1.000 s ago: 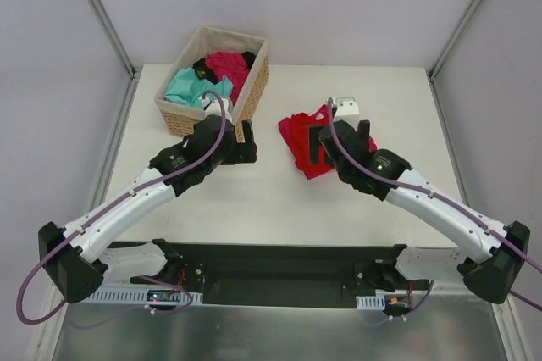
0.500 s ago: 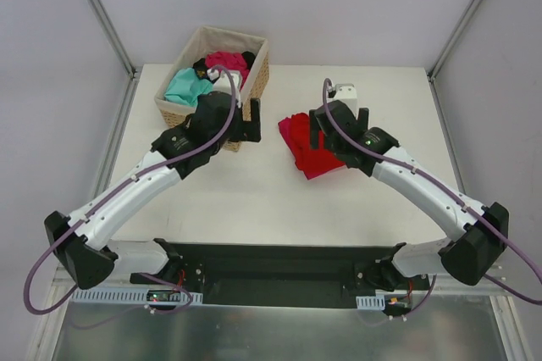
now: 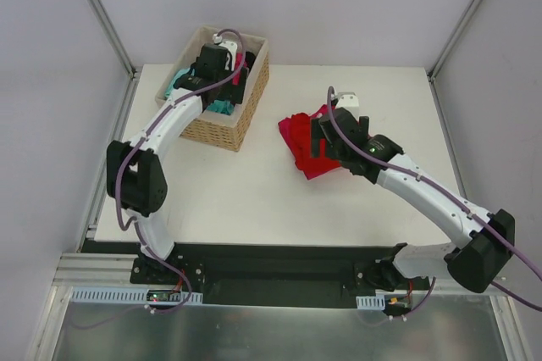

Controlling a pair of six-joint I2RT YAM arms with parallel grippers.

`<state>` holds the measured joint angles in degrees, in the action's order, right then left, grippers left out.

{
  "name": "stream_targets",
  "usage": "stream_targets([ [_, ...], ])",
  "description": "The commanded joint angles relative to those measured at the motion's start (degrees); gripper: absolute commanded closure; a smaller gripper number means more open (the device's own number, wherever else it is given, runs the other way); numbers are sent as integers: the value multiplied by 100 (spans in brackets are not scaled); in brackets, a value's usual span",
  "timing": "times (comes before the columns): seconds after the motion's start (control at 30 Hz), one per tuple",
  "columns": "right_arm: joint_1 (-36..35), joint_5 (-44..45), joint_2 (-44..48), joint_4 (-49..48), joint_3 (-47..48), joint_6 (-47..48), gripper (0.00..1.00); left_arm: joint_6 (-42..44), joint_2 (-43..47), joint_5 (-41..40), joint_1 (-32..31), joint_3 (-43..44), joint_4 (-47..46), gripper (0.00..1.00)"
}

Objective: Fold and stack the t-shirts

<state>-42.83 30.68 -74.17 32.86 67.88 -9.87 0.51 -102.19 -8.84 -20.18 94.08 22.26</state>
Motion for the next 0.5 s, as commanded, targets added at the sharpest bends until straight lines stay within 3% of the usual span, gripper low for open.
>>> stream_targets([
  [0.0, 20, 17, 359, -61, -55, -42, 4, 327, -397, 725, -29, 234, 129, 1],
  [0.2, 29, 44, 386, -96, -46, -15, 4, -25, -170, 1279, -91, -30, 112, 1],
  [0.47, 20, -290, 193, -140, -38, -208, 4, -34, 797, 1754, -310, 5, 173, 1],
])
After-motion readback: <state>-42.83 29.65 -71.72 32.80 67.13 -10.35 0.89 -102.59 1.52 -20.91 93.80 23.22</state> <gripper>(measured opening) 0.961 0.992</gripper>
